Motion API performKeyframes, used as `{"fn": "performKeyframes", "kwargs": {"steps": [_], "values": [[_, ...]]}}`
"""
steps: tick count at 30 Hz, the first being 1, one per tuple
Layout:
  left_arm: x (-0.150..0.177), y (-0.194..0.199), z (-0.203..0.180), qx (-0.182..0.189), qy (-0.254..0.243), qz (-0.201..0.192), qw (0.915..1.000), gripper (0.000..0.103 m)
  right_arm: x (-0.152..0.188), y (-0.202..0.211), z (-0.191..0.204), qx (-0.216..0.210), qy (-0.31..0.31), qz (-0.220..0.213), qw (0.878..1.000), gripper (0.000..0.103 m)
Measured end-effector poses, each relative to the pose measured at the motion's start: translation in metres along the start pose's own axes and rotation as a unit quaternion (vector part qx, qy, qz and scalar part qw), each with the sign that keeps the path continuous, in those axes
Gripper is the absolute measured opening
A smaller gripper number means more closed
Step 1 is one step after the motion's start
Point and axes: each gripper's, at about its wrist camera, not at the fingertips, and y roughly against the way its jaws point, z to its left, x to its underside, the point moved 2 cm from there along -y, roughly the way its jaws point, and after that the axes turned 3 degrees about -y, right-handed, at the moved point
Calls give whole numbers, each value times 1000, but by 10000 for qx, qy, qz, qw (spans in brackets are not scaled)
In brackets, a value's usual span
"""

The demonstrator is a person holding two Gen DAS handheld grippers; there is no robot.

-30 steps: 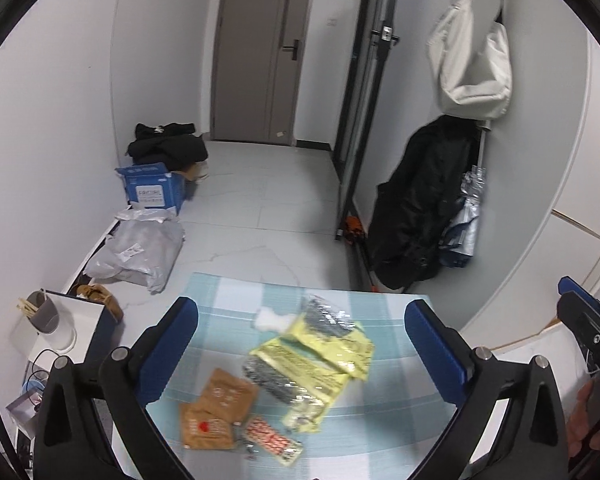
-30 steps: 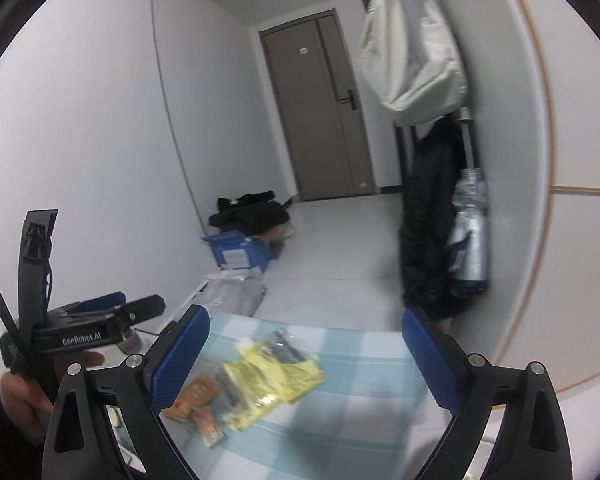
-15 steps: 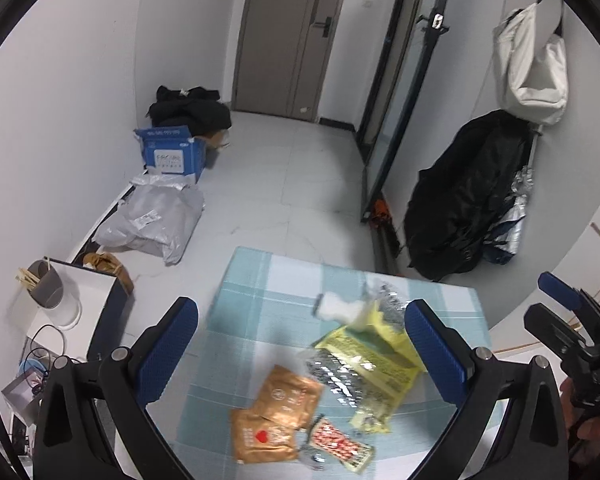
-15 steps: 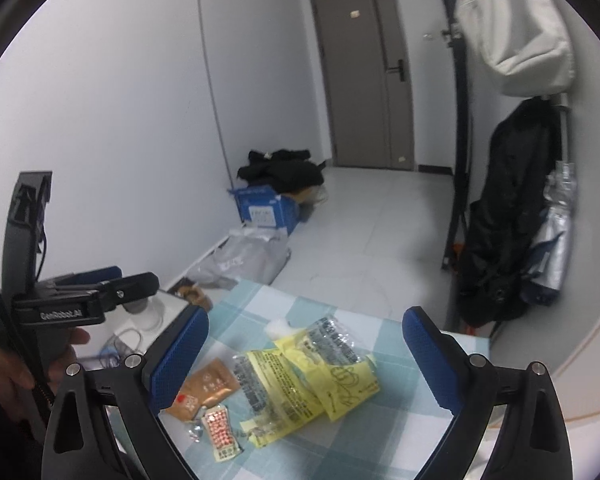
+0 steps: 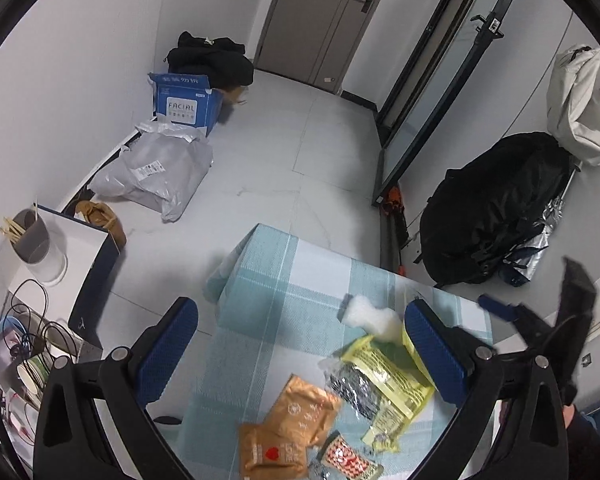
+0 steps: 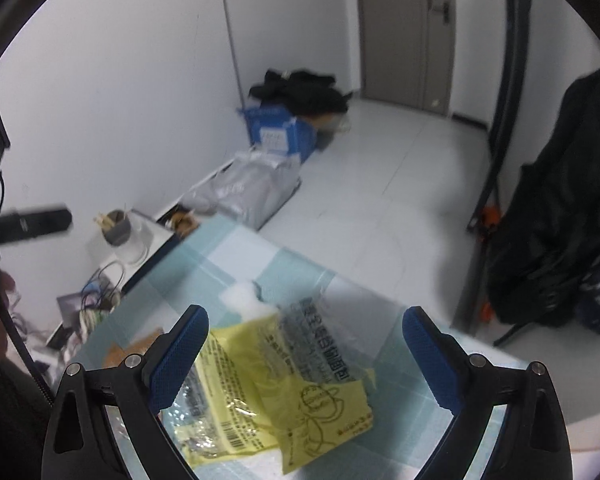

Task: Collect trash
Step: 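Grasp the large yellow snack packet with the right gripper and lift it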

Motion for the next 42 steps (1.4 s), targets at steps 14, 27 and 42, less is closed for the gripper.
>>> {"fn": "performKeyframes", "kwargs": {"steps": [14, 27, 42], "values": [[-3, -20, -3, 43, 25, 331, 9994, 101, 30, -63, -4, -707, 651, 1202, 9881, 98], [1, -24, -3, -51, 17, 459, 9989, 101, 30, -61, -15, -602, 274, 1312, 9891, 54], [6, -27, -14, -2, -155, 559, 9983, 101, 22, -38, -20, -726, -130, 1094, 9913, 26]]}}
